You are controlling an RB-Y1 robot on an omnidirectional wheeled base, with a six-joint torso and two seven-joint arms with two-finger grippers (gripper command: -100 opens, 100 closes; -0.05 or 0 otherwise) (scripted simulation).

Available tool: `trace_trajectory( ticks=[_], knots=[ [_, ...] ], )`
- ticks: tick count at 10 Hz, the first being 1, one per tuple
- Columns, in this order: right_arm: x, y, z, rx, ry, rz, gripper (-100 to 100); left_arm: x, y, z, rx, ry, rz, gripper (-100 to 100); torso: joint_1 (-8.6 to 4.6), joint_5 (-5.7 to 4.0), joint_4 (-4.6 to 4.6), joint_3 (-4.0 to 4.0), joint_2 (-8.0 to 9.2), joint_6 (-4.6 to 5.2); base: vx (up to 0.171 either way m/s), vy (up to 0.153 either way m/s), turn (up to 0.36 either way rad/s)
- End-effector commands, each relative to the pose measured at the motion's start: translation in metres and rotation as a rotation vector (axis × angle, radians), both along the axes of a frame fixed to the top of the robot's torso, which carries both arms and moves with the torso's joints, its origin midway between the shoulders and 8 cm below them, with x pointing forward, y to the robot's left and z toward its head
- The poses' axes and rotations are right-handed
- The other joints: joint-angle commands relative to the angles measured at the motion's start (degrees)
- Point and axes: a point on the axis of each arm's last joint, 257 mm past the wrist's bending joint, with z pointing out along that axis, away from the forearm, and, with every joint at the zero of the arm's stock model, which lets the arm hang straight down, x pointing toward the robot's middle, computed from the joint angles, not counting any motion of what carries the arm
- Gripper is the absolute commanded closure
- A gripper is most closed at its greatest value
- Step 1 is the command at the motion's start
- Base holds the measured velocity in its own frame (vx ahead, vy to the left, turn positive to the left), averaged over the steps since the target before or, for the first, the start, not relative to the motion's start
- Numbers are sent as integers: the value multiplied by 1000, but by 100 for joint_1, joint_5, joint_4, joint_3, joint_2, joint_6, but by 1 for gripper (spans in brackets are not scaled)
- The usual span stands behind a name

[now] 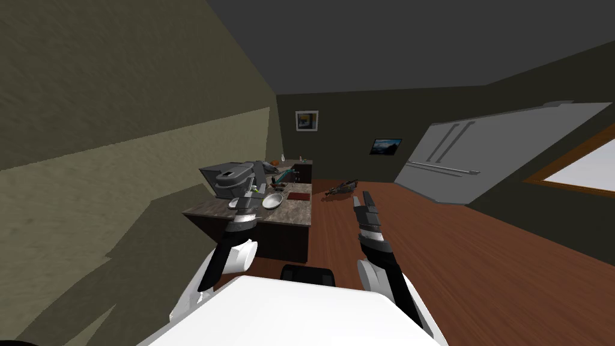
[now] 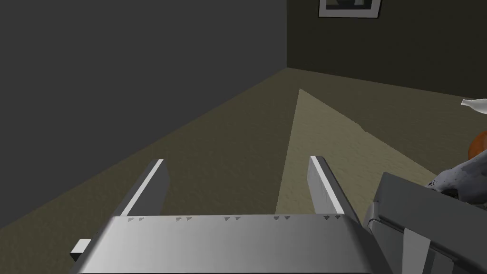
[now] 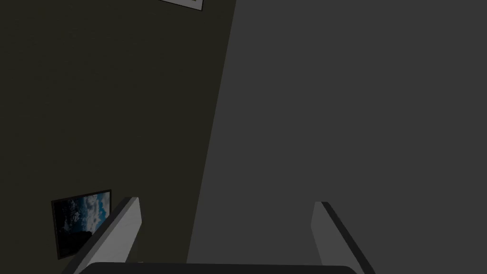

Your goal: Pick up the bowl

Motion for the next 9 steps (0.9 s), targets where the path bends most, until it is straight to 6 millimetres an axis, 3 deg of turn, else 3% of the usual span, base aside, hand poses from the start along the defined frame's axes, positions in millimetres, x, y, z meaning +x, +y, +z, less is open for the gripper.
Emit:
trace_trajectory(
  ticks=[1,3,9],
  knots=[
    [0,0,0,0,0,0,0,12,-8,-6,18,35,-32,-100,0,0,0,0,0,0,-23,12,-12],
    [0,0,0,0,0,0,0,19,-12,-9,22,56,-47,-100,13,3,3,8,15,1,-46,31,-11],
    [0,0,0,0,0,0,0,69,-35,-33,14,191,-121,-100,12,3,3,8,14,0,-45,29,-9]
  ],
)
